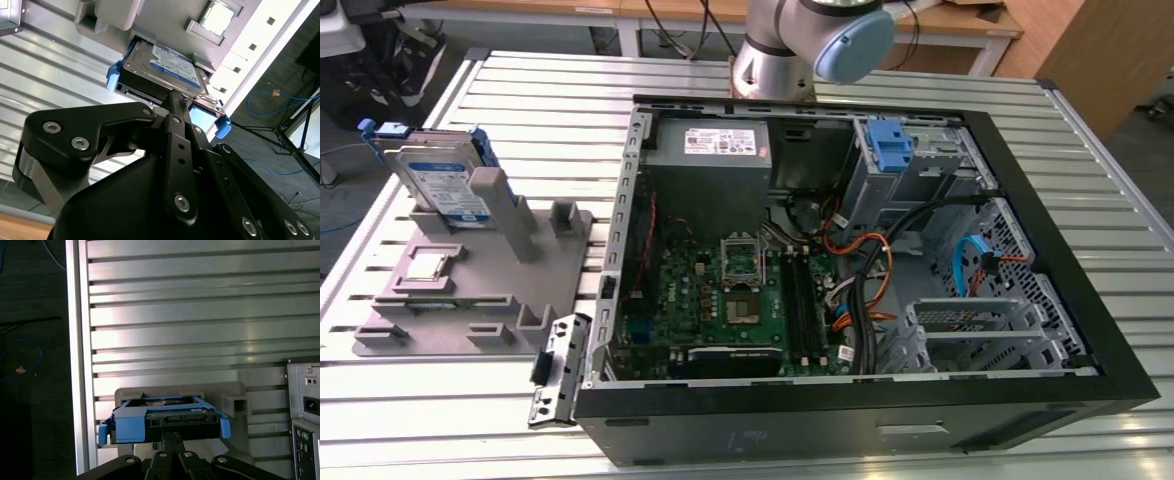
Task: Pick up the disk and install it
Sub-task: 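Reach for the disk, then pick up the disk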
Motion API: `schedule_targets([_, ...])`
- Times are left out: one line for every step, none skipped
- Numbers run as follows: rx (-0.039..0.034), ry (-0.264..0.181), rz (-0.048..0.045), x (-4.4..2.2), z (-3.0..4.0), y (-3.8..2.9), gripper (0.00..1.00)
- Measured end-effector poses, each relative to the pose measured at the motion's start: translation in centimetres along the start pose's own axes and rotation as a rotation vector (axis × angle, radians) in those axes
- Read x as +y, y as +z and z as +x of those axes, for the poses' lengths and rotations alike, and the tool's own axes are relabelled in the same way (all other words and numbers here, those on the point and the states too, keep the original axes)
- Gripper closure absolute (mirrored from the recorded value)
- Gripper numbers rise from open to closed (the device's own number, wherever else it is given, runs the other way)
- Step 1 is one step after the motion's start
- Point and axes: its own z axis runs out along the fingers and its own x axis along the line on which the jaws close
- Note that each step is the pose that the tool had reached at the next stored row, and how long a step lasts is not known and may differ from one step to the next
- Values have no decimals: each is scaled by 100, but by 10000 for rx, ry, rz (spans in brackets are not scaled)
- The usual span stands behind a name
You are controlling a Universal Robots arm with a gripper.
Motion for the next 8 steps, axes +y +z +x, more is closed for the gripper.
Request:
schedule_targets([1,0,1,0,0,-2,89])
schedule_targets([1,0,0,0,0,-3,89])
schedule_targets([2,0,1,1,0,-13,89])
schedule_targets([2,0,1,1,-1,-23,89])
schedule_targets([2,0,1,1,0,-23,89])
schedule_targets([2,0,1,1,0,-23,89])
schedule_targets([2,0,1,1,-1,-23,89])
schedule_targets([2,0,1,1,-1,-24,89])
